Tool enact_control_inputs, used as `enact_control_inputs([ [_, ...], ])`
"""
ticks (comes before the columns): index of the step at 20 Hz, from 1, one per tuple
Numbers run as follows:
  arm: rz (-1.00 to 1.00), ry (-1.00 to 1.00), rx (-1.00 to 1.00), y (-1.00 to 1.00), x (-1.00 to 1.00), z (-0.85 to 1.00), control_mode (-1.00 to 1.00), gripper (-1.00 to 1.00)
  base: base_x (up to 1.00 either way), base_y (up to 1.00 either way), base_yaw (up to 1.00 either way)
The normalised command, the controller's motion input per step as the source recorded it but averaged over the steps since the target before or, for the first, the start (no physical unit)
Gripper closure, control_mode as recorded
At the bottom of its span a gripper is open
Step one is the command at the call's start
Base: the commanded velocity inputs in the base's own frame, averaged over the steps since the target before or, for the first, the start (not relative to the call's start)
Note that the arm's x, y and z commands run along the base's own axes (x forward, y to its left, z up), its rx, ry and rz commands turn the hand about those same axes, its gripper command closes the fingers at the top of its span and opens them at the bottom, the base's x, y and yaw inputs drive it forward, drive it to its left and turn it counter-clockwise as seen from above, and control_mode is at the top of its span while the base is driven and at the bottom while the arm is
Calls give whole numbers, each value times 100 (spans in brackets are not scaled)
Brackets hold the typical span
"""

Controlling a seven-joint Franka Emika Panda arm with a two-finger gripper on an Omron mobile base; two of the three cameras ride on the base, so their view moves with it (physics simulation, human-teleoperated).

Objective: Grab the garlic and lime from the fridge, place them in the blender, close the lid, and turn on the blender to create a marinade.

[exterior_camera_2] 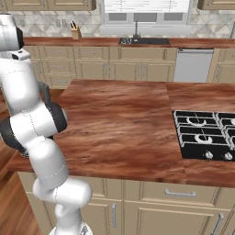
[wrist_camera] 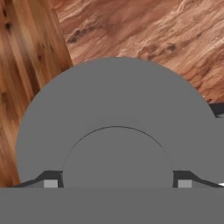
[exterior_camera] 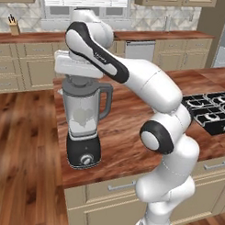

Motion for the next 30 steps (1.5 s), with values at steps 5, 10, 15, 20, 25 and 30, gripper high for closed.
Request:
enact_control_inputs([
  [5, 0, 4, 0, 1, 0, 0, -100, 100, 0, 0, 0],
  [10, 1, 4, 0, 0, 1, 12, -100, 100, 0, 0, 0],
  [15, 0, 4, 0, 3, 6, 8, -100, 100, 0, 0, 0],
  [20, 0, 3, 0, 0, -8, 1, -100, 100, 0, 0, 0],
  [25, 0, 2, -2, 0, -1, -2, -100, 100, 0, 0, 0],
  [30, 0, 0, -5, 0, 0, -24, -100, 100, 0, 0, 0],
])
